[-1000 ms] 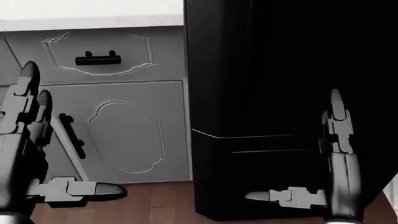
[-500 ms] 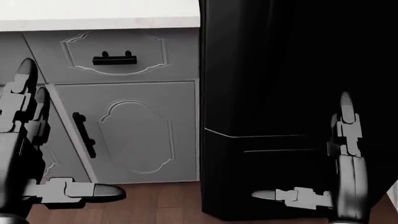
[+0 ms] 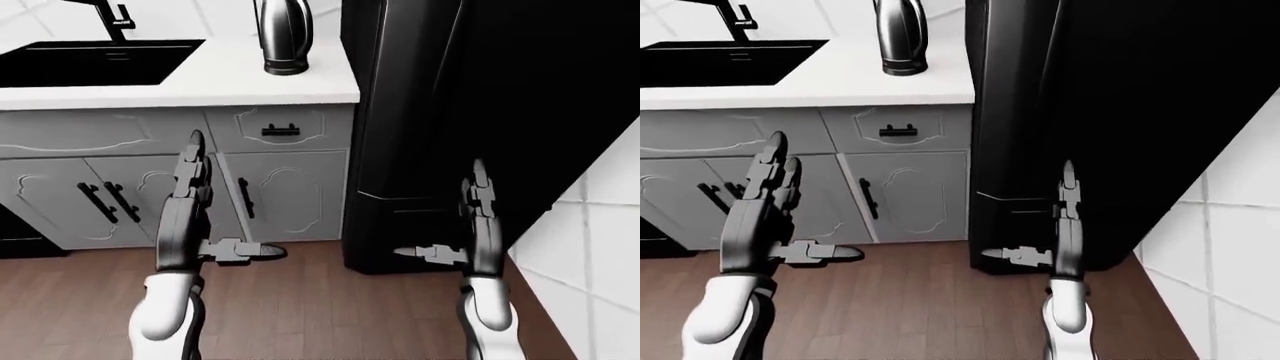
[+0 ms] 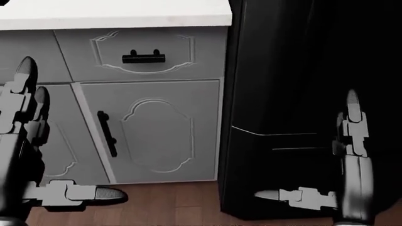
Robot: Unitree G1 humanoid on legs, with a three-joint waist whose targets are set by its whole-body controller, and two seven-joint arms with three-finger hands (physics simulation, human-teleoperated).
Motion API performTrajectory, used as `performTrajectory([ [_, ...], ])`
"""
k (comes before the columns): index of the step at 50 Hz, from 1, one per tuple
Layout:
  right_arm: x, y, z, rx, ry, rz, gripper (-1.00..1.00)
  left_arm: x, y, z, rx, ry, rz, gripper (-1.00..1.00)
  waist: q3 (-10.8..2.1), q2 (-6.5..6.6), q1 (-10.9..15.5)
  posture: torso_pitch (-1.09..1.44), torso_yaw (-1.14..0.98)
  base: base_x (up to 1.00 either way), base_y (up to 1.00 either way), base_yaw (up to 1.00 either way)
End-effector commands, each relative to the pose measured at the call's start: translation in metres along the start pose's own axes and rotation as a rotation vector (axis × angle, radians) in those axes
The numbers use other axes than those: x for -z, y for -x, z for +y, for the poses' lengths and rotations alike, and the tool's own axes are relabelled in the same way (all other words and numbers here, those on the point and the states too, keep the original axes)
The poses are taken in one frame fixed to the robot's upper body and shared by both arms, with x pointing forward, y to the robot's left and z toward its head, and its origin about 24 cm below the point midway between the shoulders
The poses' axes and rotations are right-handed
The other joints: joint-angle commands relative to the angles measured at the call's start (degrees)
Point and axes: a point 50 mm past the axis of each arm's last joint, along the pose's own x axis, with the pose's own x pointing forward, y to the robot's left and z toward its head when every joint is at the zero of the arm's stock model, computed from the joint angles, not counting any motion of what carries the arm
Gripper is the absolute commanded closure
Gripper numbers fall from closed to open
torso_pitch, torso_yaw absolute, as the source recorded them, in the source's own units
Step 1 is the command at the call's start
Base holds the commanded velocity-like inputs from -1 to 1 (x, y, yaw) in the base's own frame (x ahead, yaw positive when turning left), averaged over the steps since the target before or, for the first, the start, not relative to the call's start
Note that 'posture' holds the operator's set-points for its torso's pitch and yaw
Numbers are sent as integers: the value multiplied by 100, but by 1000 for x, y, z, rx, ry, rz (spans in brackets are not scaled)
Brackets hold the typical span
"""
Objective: Press down the lever to turn on the electric kettle.
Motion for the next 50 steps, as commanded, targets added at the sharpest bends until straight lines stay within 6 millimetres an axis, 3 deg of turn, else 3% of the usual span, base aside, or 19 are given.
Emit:
performTrajectory([
  [1,-17,-4,3,-6,-12,-91,-100,-16,0,6,-27,-18,-88,-100,-94,-46,18,0,0,0,28,0],
  [4,-17,-4,2,-4,-12,-90,-100,-16,0,5,-26,-21,-89,-100,-117,59,39,0,0,0,27,0],
  [7,-17,-4,2,-3,-11,-89,-100,-15,0,5,-26,-20,-88,-100,-38,286,28,0,0,0,27,0],
  [9,-17,-3,2,-7,-14,-91,-100,-17,1,6,-30,-19,-96,-100,-69,555,14,0,0,0,27,0],
  [10,-17,-3,2,-5,-13,-91,-100,-17,1,6,-31,-18,-96,-100,-155,804,73,0,0,0,0,27],
  [11,-16,-4,2,-3,-13,-86,-100,-17,1,6,-31,-18,-96,-100,-159,860,118,0,0,0,0,31],
  [17,-16,-4,2,-4,-11,-82,-100,-16,1,6,-30,-17,-96,-100,-118,526,244,0,0,0,0,43],
  [20,-16,-4,2,-3,-9,-83,-100,-15,0,6,-30,-16,-96,-100,-48,393,229,0,0,0,0,44],
  [25,-15,-4,2,-2,-9,-83,-100,-16,1,6,-31,-16,-97,-100,-35,150,184,0,0,0,0,45],
  [27,-15,-4,2,-1,-8,-84,-100,-16,0,6,-31,-16,-98,-100,-54,-47,174,0,0,0,0,45],
  [28,-15,-4,2,-1,-7,-84,-100,-16,0,6,-30,-15,-97,-100,-123,-230,163,0,0,0,0,44],
  [30,-15,-4,2,0,-6,-84,-100,-15,1,5,-29,-16,-96,-100,-24,-80,121,0,0,0,0,45],
  [31,-15,-5,2,-1,-7,-84,-100,-15,0,5,-28,-16,-97,-100,-10,-133,163,0,0,0,0,45],
  [34,-15,-3,6,-41,-18,-88,-100,-15,0,5,-28,-15,-96,-100,-95,-51,124,0,0,0,4,0],
  [37,-15,-3,5,-33,-11,-88,-100,-15,0,5,-28,-14,-96,-100,-39,95,54,0,0,0,0,0],
  [40,-15,-3,6,-34,-5,-88,-100,-15,1,5,-27,-14,-96,-100,-123,456,-9,0,0,0,0,0],
  [42,-15,-3,6,-38,-6,-92,-100,-16,1,5,-28,-12,-95,-100,-65,362,-12,0,0,0,0,0],
  [44,-15,-3,7,-45,-1,-95,-100,-16,2,5,-27,-12,-95,-100,-133,328,0,0,0,0,0,0],
  [50,-15,-3,11,-77,22,-102,-100,-15,2,4,-25,-12,-94,-100,-169,251,72,0,0,0,0,0],
])
